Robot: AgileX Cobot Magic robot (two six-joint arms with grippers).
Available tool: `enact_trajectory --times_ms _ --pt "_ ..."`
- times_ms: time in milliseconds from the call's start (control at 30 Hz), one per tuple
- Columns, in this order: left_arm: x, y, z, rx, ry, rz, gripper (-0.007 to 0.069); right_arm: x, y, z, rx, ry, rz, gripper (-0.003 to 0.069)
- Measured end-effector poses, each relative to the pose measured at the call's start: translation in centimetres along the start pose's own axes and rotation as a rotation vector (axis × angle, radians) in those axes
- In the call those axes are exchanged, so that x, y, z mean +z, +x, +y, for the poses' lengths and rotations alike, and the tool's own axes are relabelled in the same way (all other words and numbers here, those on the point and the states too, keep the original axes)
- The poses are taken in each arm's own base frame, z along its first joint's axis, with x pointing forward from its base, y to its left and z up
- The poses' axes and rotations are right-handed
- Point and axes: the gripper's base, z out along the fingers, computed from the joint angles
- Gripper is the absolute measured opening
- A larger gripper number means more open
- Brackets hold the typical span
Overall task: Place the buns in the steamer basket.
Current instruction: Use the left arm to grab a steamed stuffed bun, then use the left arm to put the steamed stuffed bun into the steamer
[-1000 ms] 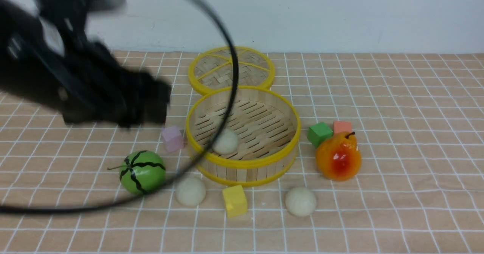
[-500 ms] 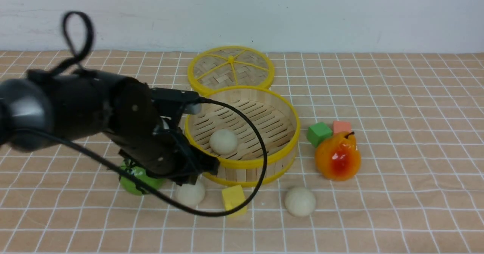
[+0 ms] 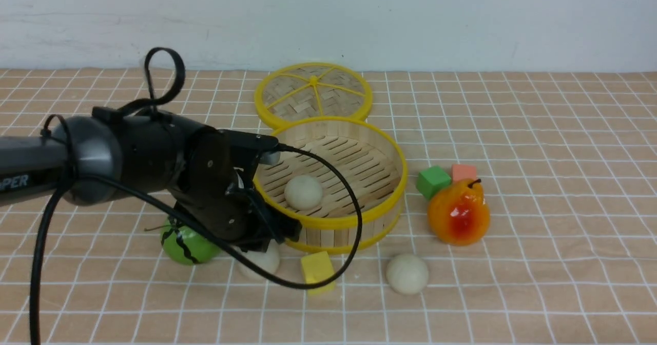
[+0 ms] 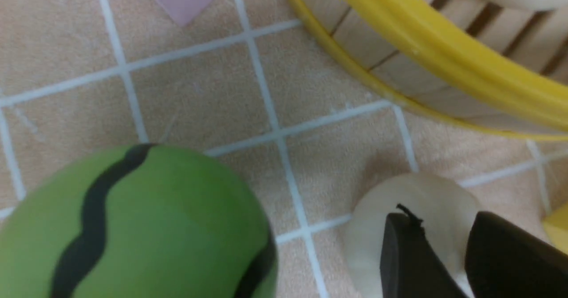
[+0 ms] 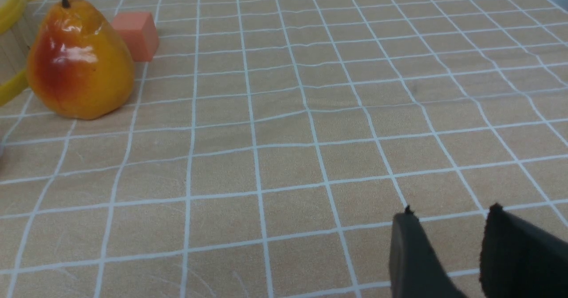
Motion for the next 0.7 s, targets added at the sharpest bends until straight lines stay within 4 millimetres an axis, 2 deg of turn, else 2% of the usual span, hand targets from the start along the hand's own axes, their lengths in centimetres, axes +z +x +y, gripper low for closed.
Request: enact_trajectory --times_ms 133,233,267,300,333,500,700 --pt "1.1 0.4 0.0 -0.017 0.002 0.032 0.018 0.0 0.0 0.0 0.0 0.0 0.0 0.0241" --pt "1.2 0.2 -0.2 -0.046 0.019 0.031 0.0069 0.0 0.0 0.0 0.0 0.0 0.0 0.0241" --pt "1.2 0.2 -0.2 -0.046 0.019 0.031 0.006 0.0 0.0 0.0 0.0 0.0 0.0 0.0241" --pt "1.0 0.1 -0.3 -0.061 0.027 0.032 0.0004 0.0 0.0 0.0 0.0 0.0 0.0 0.0241" --pt "0.8 0.0 -0.4 -0.066 0.031 0.034 -0.0009 0.0 0.0 0.0 0.0 0.0 0.0 0.0241" --pt "-1.0 -0.7 -0.5 -0.073 0.041 0.024 -0.0013 0.0 0.0 0.0 0.0 0.0 0.0 0.0241" --pt "-5.3 -2.9 -1.0 -0.073 0.065 -0.057 -0.0013 0.0 0.0 0.0 0.0 0.0 0.0 0.0241"
